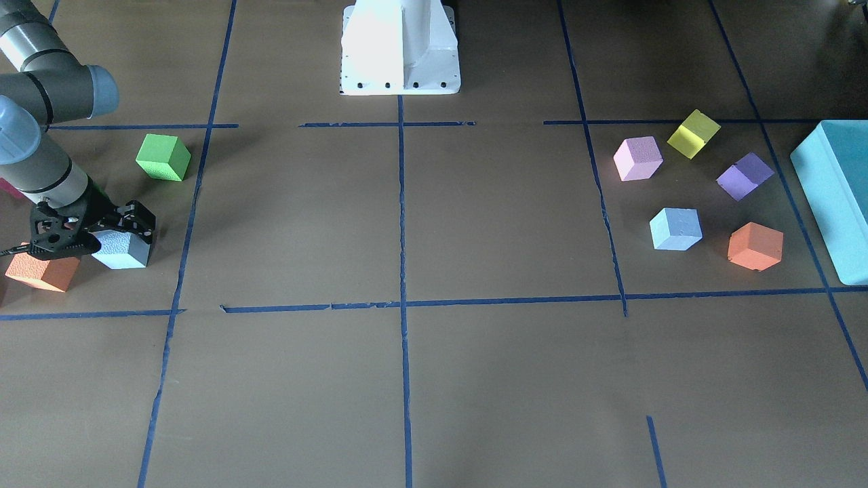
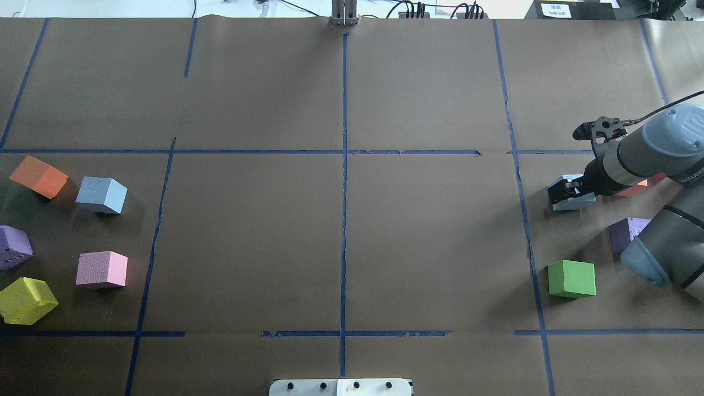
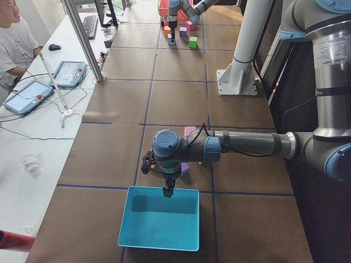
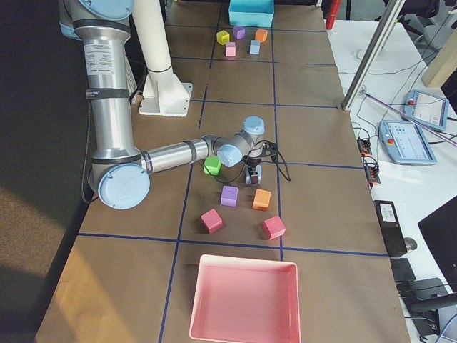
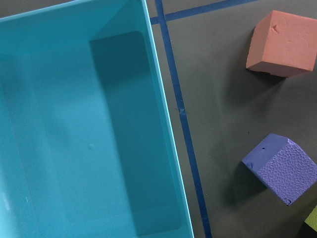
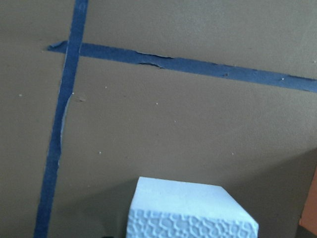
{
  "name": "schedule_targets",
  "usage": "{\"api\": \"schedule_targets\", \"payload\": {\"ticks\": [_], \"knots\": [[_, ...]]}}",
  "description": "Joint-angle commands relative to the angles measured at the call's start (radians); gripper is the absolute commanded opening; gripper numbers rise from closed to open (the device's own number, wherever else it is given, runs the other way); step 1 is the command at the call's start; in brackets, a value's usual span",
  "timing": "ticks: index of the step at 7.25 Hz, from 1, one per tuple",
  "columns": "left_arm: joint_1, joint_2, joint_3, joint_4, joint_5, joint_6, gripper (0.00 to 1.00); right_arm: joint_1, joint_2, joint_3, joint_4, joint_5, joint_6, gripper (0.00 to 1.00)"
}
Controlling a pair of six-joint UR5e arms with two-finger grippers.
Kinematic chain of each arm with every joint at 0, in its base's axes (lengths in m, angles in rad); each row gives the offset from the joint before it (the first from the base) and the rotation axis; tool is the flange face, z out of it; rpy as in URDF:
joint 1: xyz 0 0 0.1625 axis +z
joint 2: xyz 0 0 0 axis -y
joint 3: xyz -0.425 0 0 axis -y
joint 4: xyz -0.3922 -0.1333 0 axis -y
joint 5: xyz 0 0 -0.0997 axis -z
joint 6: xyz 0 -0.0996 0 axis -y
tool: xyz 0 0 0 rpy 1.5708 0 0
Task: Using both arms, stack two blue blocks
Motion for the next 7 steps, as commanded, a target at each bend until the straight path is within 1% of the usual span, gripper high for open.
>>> {"api": "schedule_targets", "payload": {"ticks": [1,2,3,4,5,6,7], "knots": [[0.0,0.0,0.0,0.0,0.0,0.0,1.0,-0.002,0.004,0.014,0.001,0.005,0.007,0.09],[0.0,0.0,-0.002,0.0,0.0,0.0,1.0,-0.005,0.045,0.041,-0.016,0.007,0.013,0.03],[0.0,0.0,-0.02,0.002,0.0,0.0,1.0,-0.034,0.154,0.039,-0.078,0.007,0.105,0.03],[0.0,0.002,-0.037,0.002,0.0,-0.002,1.0,-0.095,0.324,0.032,-0.232,-0.001,0.201,0.03],[0.002,0.0,-0.037,0.002,0.0,0.0,1.0,-0.14,0.476,0.007,-0.355,-0.034,0.264,0.03],[0.002,0.0,-0.037,0.0,0.0,0.0,1.0,-0.212,0.608,-0.085,-0.373,-0.108,0.385,0.03],[0.003,0.0,-0.037,0.002,0.0,0.0,1.0,-0.278,0.733,-0.197,-0.369,-0.186,0.482,0.03]]}}
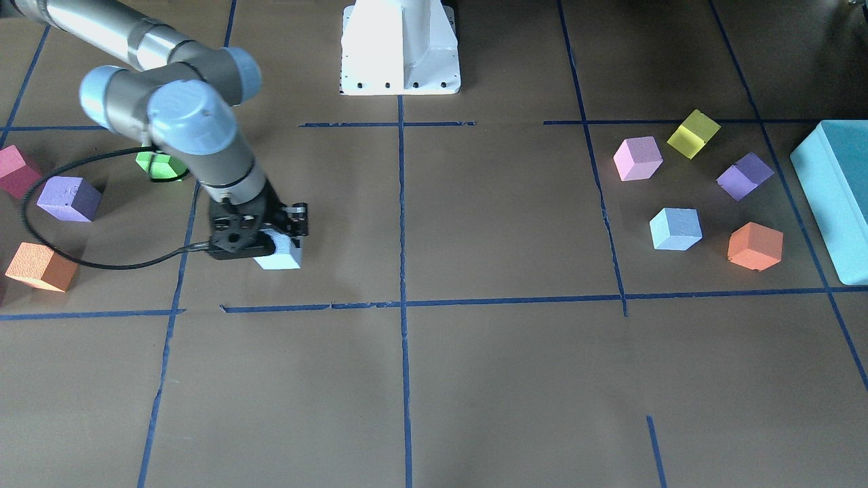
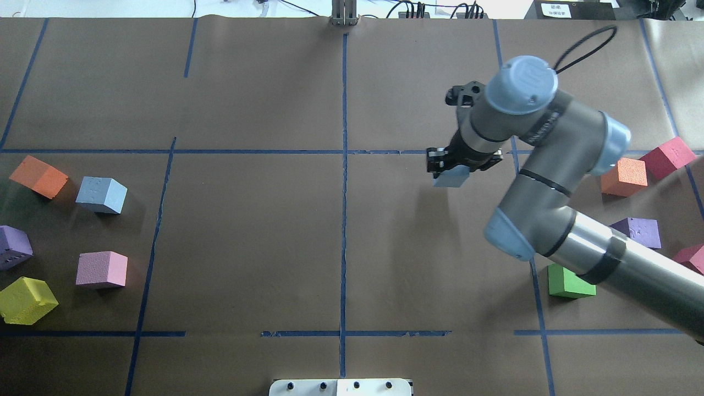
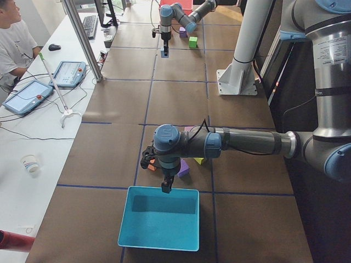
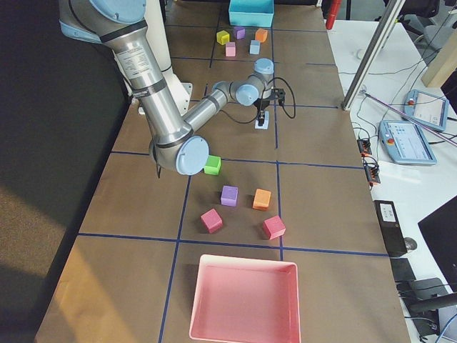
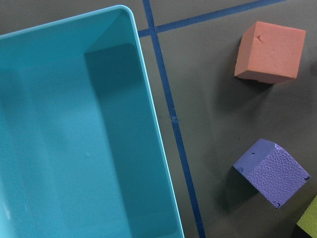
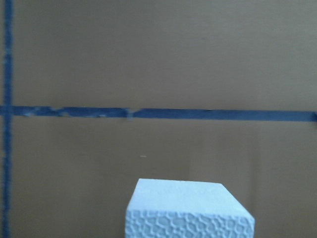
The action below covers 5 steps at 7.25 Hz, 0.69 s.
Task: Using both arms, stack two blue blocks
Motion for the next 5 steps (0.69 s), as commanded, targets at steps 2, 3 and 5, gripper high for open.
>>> {"api": "schedule_targets", "payload": {"ticks": [2,3,5], "knots": [[0.001,0.001,-0.001,0.002,0.0,0.0,1.0,-0.137,0.282,-0.256,-0.02,-0.135,0.148,0.05],[0.001,0.001,0.001,0.002,0.0,0.0,1.0,-0.147,0.281,-0.257,-0.018,-0.147,0.144,0.12],[0.001,0.001,0.001,0.005,0.0,0.0,1.0,-0.154,0.279,-0.262,-0.004,-0.149,0.165,0.99]]}}
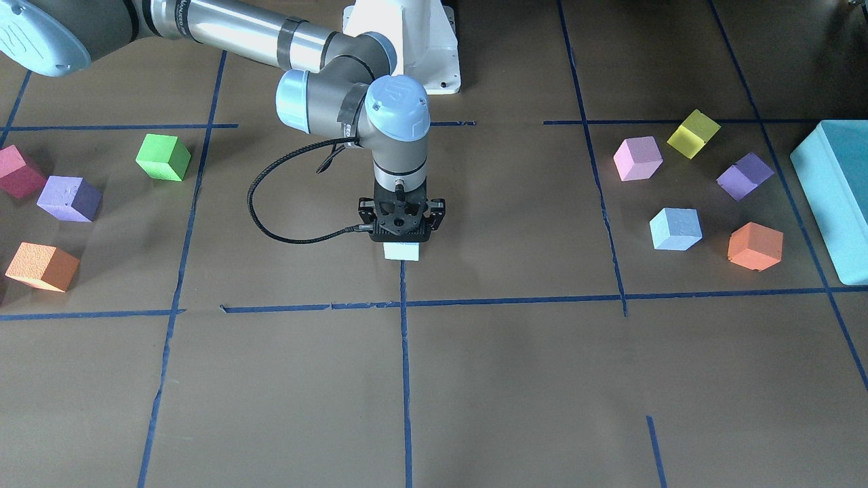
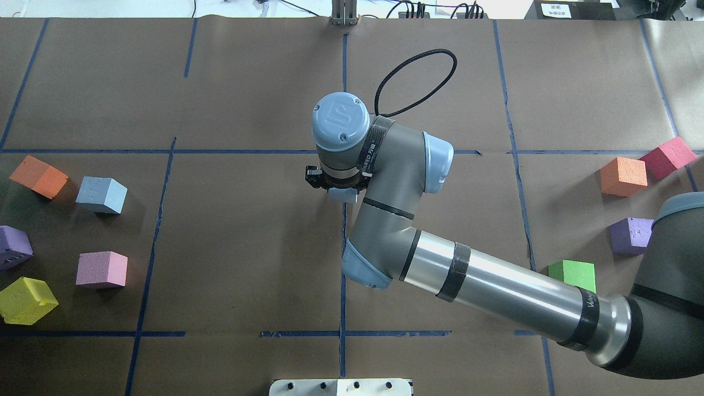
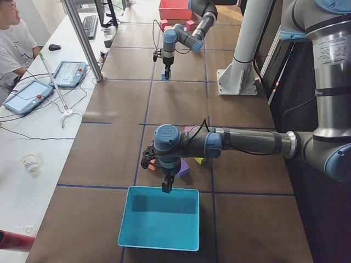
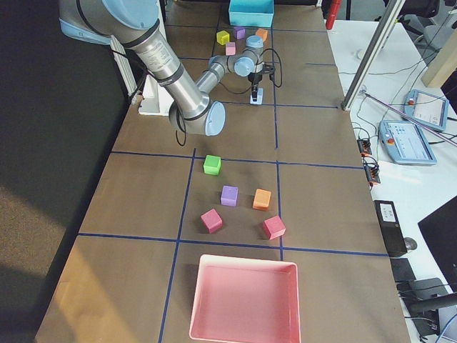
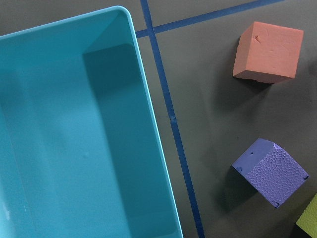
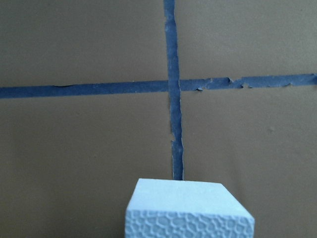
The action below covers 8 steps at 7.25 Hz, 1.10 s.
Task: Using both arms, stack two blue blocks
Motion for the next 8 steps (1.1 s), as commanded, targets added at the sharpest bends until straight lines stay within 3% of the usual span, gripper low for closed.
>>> {"api": "schedule_targets", "payload": {"ticks": [1,3,4,5,6,7,8], "knots": [[0.0,0.0,0.0,0.0,0.0,0.0,1.0,-0.003,0.005,-0.005,0.008,-0.002,0.019,1.0],[0.002,-0.003,0.0,-0.007,0.002,-0.002,1.0,0.021,0.024,0.01,0.007,0.01,-0.008,1.0],[0.002,-0.014,-0.003,-0.034,0.0,-0.008,1.0,0.064,0.024,0.022,0.001,0.053,-0.062,1.0],[0.002,-0.015,-0.013,-0.148,0.002,-0.008,1.0,0.151,0.01,0.027,-0.002,0.15,-0.123,1.0],[0.002,-0.015,0.0,-0.274,0.006,-0.011,1.0,0.226,-0.039,0.062,-0.004,0.211,-0.228,1.0],[0.009,-0.052,0.012,-0.302,0.0,-0.024,1.0,0.295,-0.14,0.146,-0.004,0.269,-0.331,1.0],[0.014,-0.069,0.014,-0.315,-0.076,-0.255,1.0,0.413,-0.276,0.25,-0.016,0.367,-0.47,1.0]]}}
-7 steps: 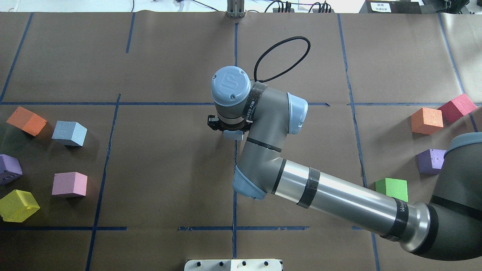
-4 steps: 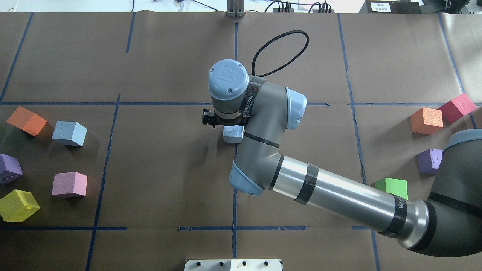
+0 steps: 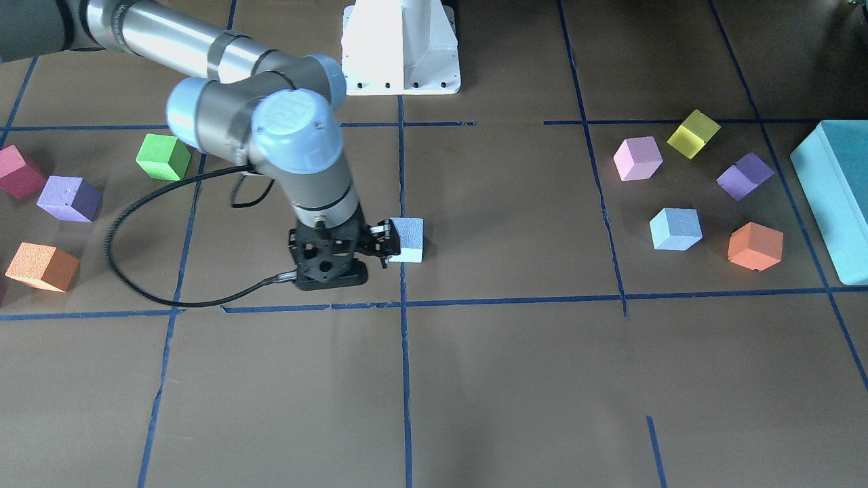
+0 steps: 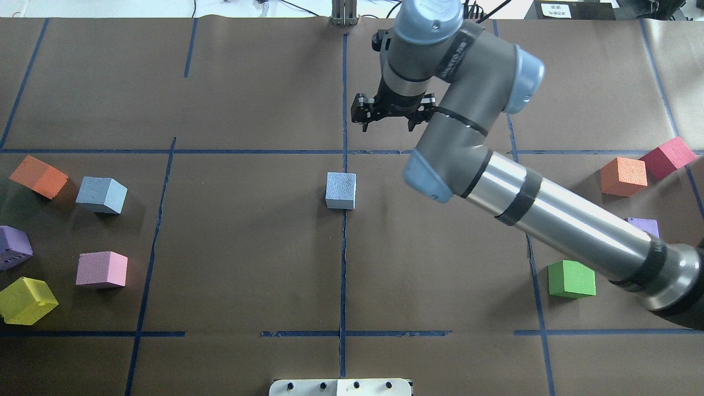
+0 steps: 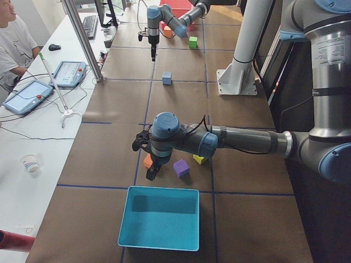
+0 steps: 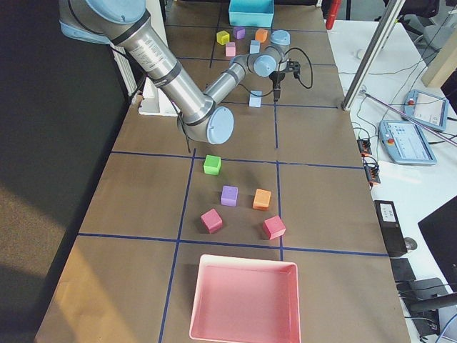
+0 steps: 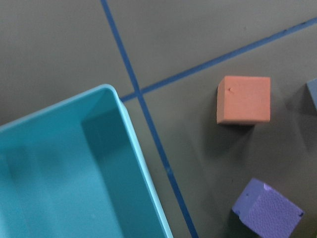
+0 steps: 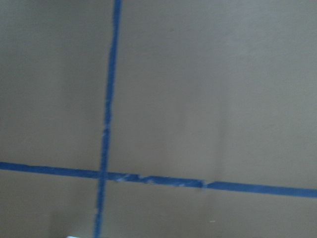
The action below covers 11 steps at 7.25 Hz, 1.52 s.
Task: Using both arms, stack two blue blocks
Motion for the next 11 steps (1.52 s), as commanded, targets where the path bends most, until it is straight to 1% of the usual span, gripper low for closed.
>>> {"api": "schedule_targets", "payload": {"ticks": [1,2,3,4,5,6,7,8,9,10,11], "knots": [[0.049,-0.035,-0.021,-0.062,-0.084,-0.317,1.0,0.254,-0.267,0.213,-0.074,0.181,-0.381,1.0],[0.12,-0.037,-0.045,-0.106,-0.078,-0.376,1.0,0.339,-0.408,0.334,-0.159,0.185,-0.602,1.0],[0.196,-0.043,-0.07,-0.116,-0.075,-0.439,1.0,0.41,-0.544,0.437,-0.227,0.186,-0.807,1.0],[0.268,-0.069,-0.073,-0.116,-0.075,-0.559,1.0,0.497,-0.687,0.499,-0.246,0.188,-0.999,1.0],[0.319,-0.098,-0.073,-0.116,-0.067,-0.697,1.0,0.612,-0.805,0.506,-0.245,0.194,-1.177,1.0],[0.381,-0.115,-0.079,-0.118,0.022,-0.829,1.0,0.704,-0.931,0.503,-0.24,0.217,-1.314,1.0],[0.484,-0.136,-0.082,-0.118,0.161,-0.922,1.0,0.778,-1.037,0.506,-0.234,0.214,-1.343,1.0],[0.536,-0.138,-0.078,-0.118,0.19,-0.929,1.0,0.799,-1.099,0.5,-0.216,0.209,-1.345,1.0],[0.572,-0.138,-0.072,-0.121,0.192,-0.955,1.0,0.799,-1.118,0.501,-0.168,0.211,-1.327,1.0],[0.595,-0.144,-0.064,-0.122,0.216,-0.964,1.0,0.799,-1.118,0.5,-0.166,0.225,-1.326,1.0],[0.626,-0.156,-0.041,-0.125,0.262,-0.966,1.0,0.799,-1.118,0.5,-0.165,0.24,-1.326,1.0]]}}
